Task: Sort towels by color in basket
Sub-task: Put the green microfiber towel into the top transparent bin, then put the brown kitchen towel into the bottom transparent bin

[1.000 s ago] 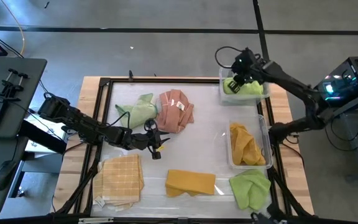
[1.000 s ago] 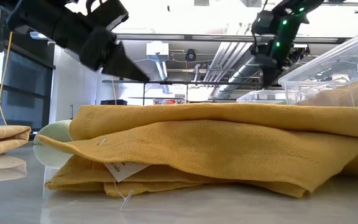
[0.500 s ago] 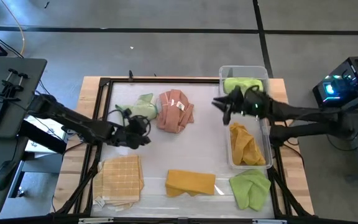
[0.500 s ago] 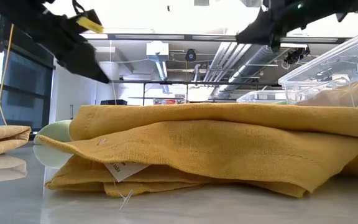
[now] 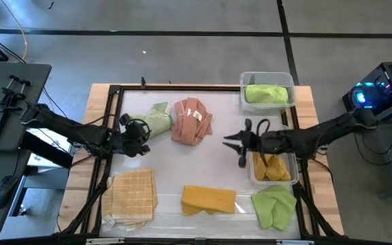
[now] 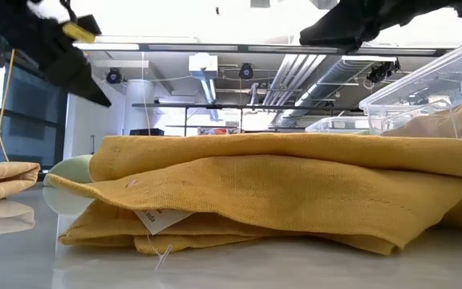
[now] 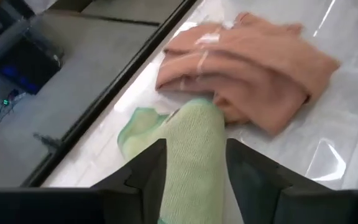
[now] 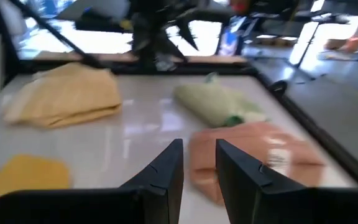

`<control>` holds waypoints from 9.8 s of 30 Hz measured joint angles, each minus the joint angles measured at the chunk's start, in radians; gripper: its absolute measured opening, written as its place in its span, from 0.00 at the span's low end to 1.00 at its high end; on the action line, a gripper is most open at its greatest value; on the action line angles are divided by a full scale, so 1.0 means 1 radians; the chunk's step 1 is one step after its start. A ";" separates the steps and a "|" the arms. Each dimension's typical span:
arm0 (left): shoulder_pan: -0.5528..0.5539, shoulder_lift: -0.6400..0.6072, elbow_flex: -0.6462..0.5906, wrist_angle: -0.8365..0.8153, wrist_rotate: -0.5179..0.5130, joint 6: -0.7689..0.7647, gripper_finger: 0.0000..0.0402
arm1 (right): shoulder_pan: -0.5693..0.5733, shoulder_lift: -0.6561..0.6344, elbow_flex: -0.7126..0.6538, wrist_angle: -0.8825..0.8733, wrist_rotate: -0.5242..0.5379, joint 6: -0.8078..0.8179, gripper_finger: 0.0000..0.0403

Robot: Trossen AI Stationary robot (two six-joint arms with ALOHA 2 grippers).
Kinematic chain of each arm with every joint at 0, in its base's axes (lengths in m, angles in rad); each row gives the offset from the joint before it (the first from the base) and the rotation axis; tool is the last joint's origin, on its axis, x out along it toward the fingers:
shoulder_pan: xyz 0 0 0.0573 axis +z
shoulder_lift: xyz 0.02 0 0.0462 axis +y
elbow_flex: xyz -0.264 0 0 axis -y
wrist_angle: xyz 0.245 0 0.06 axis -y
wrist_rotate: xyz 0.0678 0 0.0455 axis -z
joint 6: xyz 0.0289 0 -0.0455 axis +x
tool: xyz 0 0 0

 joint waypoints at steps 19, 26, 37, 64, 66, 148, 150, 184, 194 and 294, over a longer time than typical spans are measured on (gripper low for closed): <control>0.170 0.001 -0.185 0.166 0.149 -0.149 0.56 | 0.001 0.315 0.230 0.162 -0.019 -0.181 0.42; 0.243 0.002 -0.275 0.242 0.333 -0.187 0.56 | 0.001 0.446 0.260 0.161 -0.054 -0.138 0.43; 0.218 0.003 -0.358 0.324 0.451 -0.226 0.07 | 0.000 0.671 0.260 0.226 0.017 -0.104 0.43; -0.047 0.002 -0.243 0.838 0.760 0.220 0.00 | -0.101 0.873 0.605 0.219 -0.306 -0.508 0.66; -0.053 0.008 -0.243 0.843 0.767 0.239 0.00 | -0.107 0.920 0.646 0.206 -0.302 -0.519 0.66; -0.056 0.026 -0.243 0.863 0.412 0.211 0.24 | -1.240 0.663 0.825 -1.436 -0.187 -0.467 0.35; -0.056 0.026 -0.243 0.863 0.412 0.211 0.24 | -1.236 0.629 0.846 -1.467 -0.187 -0.424 0.35; -0.057 0.026 -0.243 0.862 0.410 0.210 0.24 | -1.262 0.430 0.667 -1.313 -0.191 -0.056 0.29; -0.057 0.026 -0.243 0.861 0.410 0.210 0.24 | -1.066 0.162 0.665 -1.192 -0.238 0.033 0.31; -0.058 0.026 -0.244 0.819 0.347 0.184 0.24 | 0.485 -0.207 0.840 -1.744 0.198 0.878 0.03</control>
